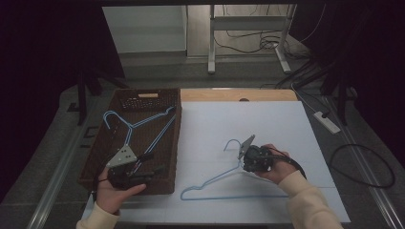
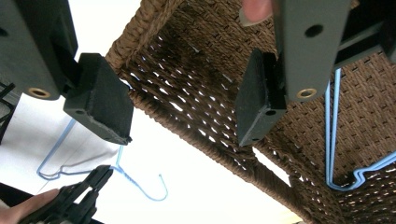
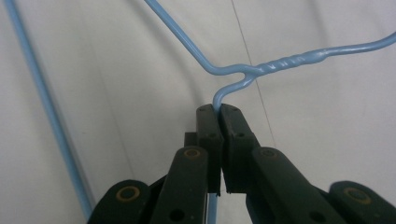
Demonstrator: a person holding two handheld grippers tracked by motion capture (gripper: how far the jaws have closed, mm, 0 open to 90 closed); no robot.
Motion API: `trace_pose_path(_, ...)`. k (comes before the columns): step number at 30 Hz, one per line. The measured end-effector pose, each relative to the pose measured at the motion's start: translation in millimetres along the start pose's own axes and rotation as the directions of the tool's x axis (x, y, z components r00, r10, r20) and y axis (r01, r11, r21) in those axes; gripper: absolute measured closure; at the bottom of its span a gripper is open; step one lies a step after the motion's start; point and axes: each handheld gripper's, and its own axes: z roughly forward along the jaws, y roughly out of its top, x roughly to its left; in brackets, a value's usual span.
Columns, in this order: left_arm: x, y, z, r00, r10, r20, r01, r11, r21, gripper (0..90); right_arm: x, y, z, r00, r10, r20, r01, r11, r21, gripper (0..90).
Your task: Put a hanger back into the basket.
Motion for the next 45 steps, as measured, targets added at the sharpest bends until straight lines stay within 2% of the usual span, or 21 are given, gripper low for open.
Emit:
trace_pose_path(6,-5.6,3.5,4.8,0.9998,0.011,0.016,-0.011,0.9999,0.007,36.7,9.0,-6.6,-13.1,0.9998,-0.012,0.017,0.013,0.996,-0.083,87.8)
trace_pose_path(12,-14.5,10.8,12.8,0.9979,0.021,0.062,-0.022,0.9996,0.019,36.5,14.5,-10.5,-16.6,0.9997,-0.018,0.016,0.020,0.992,-0.128,87.8)
trace_pose_path(17,-26.8,21.3,24.9,0.9939,0.046,0.100,-0.051,0.9978,0.044,36.4,18.1,-12.5,-19.3,0.9994,-0.028,0.019,0.031,0.988,-0.151,87.8)
trace_pose_path(27,-47.2,39.2,51.8,0.9835,0.078,0.164,-0.095,0.9904,0.100,35.9,22.2,-15.9,-21.0,0.9992,-0.033,0.021,0.036,0.984,-0.175,87.8)
trace_pose_path(38,-62.2,46.1,76.8,0.9766,0.078,0.200,-0.112,0.9798,0.166,34.8,23.9,-16.8,-20.9,0.9989,-0.038,0.026,0.042,0.982,-0.183,87.8)
trace_pose_path(44,-72.1,47.2,91.2,0.9712,0.084,0.223,-0.131,0.9702,0.204,34.3,24.7,-16.8,-20.8,0.9988,-0.041,0.027,0.045,0.982,-0.183,87.8)
trace_pose_path(45,-75.6,46.7,95.9,0.9692,0.086,0.231,-0.137,0.9668,0.216,34.2,25.0,-16.8,-20.8,0.9988,-0.041,0.027,0.045,0.982,-0.183,87.8)
